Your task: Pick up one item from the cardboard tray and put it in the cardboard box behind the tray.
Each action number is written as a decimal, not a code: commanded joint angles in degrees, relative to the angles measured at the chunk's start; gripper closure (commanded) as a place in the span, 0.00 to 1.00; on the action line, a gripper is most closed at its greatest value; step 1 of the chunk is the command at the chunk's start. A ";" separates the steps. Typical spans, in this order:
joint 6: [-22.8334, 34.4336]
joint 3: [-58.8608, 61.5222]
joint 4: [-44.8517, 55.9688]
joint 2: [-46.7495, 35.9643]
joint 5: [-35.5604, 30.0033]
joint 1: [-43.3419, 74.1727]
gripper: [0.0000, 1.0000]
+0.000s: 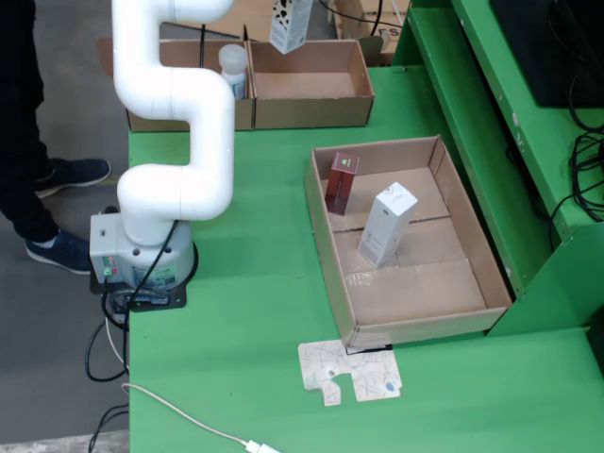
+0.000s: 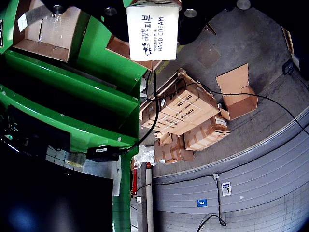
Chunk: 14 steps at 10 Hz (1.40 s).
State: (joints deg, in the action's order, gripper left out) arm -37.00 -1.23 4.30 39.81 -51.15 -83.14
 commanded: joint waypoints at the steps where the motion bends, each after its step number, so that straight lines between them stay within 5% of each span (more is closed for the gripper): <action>1: 1.18 1.23 -4.28 1.23 -0.20 2.41 1.00; 14: -5.58 1.23 8.43 0.82 -10.05 5.64 1.00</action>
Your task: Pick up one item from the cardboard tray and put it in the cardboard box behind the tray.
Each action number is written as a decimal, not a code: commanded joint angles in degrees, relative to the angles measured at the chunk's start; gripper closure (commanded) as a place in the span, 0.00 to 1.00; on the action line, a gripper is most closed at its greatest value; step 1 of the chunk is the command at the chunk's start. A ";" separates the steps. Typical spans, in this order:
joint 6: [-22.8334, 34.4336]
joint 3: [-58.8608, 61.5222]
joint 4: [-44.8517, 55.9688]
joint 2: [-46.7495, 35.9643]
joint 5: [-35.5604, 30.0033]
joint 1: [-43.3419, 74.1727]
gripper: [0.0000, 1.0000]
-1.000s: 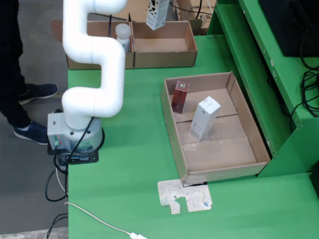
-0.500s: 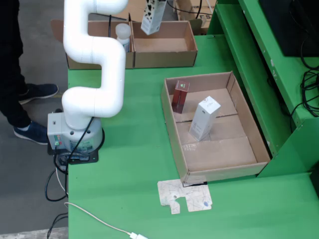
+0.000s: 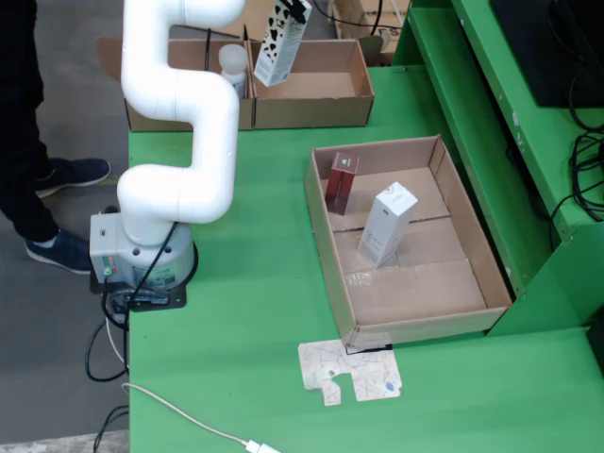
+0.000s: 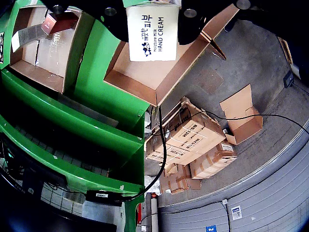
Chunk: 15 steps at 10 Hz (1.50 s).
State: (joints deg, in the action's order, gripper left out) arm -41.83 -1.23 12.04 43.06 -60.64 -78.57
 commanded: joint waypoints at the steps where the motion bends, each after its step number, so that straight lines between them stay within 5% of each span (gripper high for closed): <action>1: -1.83 1.23 1.75 -2.41 -0.97 1.15 1.00; 15: -12.20 1.23 -0.38 -2.96 6.24 0.65 1.00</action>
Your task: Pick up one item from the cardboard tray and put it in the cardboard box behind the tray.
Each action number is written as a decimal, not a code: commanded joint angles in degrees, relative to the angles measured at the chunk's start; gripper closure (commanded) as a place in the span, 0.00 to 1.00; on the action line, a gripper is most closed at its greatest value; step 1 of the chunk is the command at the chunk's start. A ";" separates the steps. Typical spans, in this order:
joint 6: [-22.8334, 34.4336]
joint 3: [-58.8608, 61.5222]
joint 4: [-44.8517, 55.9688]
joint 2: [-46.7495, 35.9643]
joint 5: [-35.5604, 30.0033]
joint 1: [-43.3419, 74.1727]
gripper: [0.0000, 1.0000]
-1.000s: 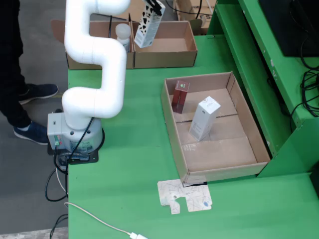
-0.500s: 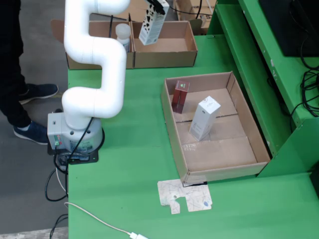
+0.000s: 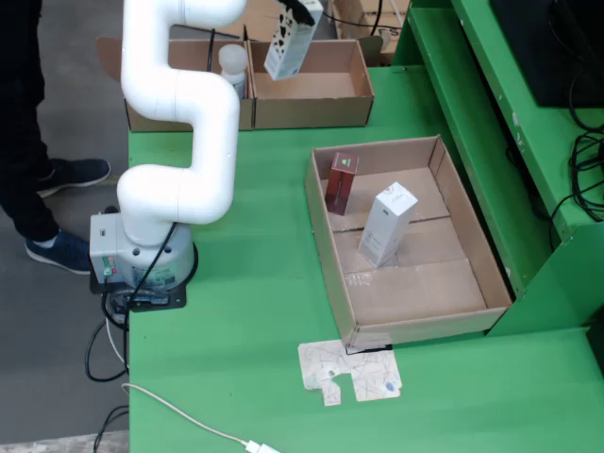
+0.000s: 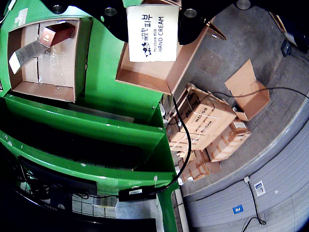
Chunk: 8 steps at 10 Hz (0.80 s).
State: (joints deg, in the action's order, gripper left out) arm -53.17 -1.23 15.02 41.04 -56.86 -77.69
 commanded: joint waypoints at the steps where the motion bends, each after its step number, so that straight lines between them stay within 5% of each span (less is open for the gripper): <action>1: -0.86 1.23 -3.36 -0.94 2.46 -0.23 1.00; 8: -4.19 1.23 -11.87 4.04 6.83 -0.97 1.00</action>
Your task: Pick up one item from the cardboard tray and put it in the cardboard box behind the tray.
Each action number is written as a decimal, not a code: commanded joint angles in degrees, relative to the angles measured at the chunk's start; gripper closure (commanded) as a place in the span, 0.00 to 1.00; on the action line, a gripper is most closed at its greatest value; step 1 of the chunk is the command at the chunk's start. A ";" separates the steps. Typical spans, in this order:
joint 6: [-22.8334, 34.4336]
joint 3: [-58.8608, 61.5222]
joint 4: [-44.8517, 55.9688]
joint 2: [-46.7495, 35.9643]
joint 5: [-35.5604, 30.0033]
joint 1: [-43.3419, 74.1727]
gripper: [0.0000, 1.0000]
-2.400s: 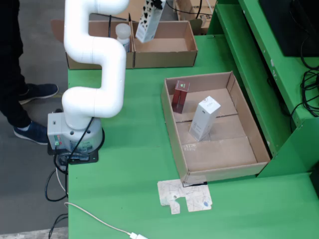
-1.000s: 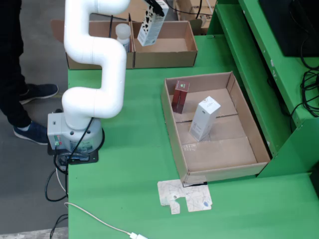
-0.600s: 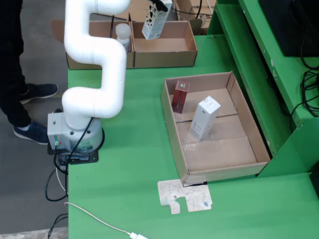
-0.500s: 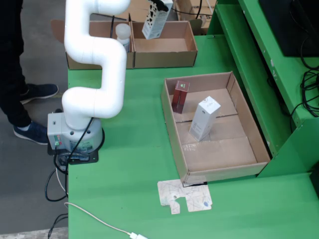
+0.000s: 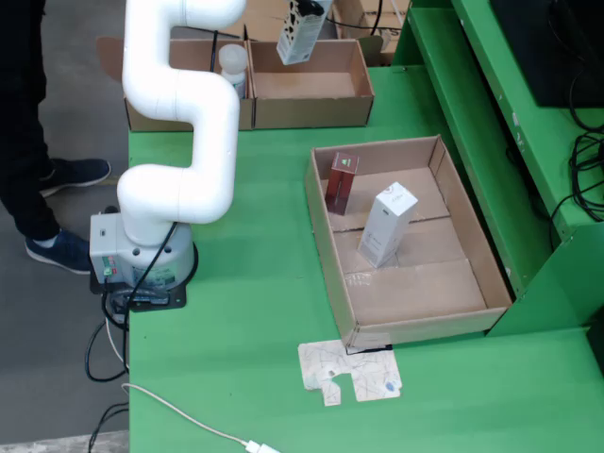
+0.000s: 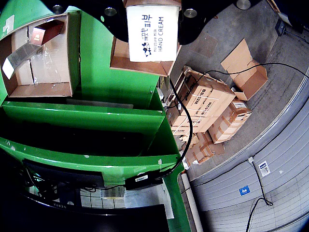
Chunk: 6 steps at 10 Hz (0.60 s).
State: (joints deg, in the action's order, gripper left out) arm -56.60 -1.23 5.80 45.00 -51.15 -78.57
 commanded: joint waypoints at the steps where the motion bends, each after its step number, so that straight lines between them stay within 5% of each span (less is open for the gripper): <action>1: -1.19 1.23 -3.55 0.80 1.71 -0.29 1.00; 6: -0.94 1.23 -5.26 1.77 2.66 -0.50 1.00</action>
State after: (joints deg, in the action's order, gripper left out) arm -57.30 -1.31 1.40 48.16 -49.48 -78.83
